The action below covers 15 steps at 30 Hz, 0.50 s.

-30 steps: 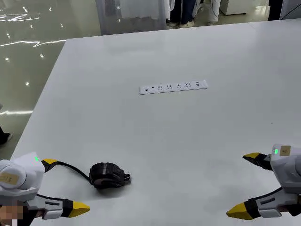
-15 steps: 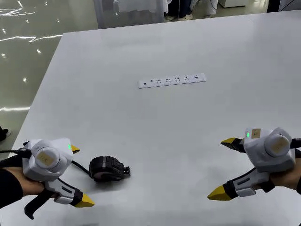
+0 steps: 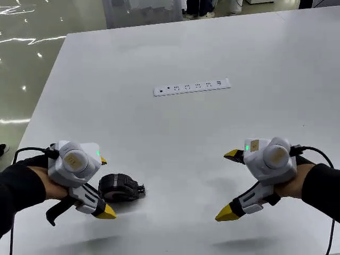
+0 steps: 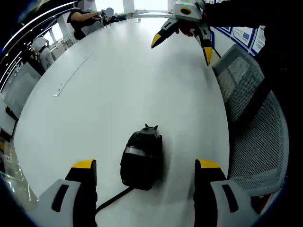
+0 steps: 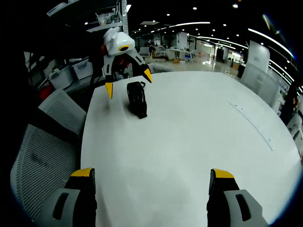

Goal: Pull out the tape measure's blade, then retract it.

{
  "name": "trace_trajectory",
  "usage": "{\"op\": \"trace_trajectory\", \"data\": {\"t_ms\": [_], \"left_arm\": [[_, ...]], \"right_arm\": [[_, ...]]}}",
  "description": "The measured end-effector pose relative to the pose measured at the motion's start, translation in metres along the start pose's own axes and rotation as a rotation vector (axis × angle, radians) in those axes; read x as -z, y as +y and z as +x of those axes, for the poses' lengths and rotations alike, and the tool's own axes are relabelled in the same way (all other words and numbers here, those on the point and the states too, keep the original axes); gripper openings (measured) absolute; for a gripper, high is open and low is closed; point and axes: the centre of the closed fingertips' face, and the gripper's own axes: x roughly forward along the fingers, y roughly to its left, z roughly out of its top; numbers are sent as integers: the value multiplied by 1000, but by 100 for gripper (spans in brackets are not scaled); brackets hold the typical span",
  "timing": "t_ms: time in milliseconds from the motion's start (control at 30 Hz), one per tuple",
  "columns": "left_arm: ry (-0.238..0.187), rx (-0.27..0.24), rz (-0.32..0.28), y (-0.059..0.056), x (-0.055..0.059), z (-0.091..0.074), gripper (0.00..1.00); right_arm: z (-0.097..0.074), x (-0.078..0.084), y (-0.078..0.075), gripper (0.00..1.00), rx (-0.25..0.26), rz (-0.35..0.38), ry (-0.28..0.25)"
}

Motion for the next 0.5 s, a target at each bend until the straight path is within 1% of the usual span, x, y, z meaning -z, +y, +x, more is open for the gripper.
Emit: {"op": "trace_trajectory", "data": {"t_ms": [67, 100, 167, 233, 267, 333, 367, 433, 500], "left_arm": [[42, -2, 44, 2, 3, 5, 73], [61, 12, 64, 0, 4, 9, 72], [60, 37, 52, -2, 1, 15, 69], [52, 54, 43, -3, -3, 18, 65], [46, 65, 35, -4, -6, 19, 62], [50, 64, 33, -1, -8, 20, 55], [46, 64, 27, 0, -10, 20, 53], [41, 65, 21, 2, -14, 20, 52], [47, 56, 38, 4, -14, 21, 50]], "right_arm": [[6, -6, -3, 99, -8, -3, 4], [9, -9, -5, 99, -14, -4, 6], [16, -15, -7, 99, -21, -13, 11], [21, -19, -7, 99, -28, -23, 13], [24, -22, -8, 99, -33, -26, 13], [28, -25, -8, 98, -41, -37, 17], [30, -28, -8, 95, -47, -47, 18], [35, -35, -8, 92, -50, -48, 8], [39, -40, -8, 90, -59, -67, 10]]}}
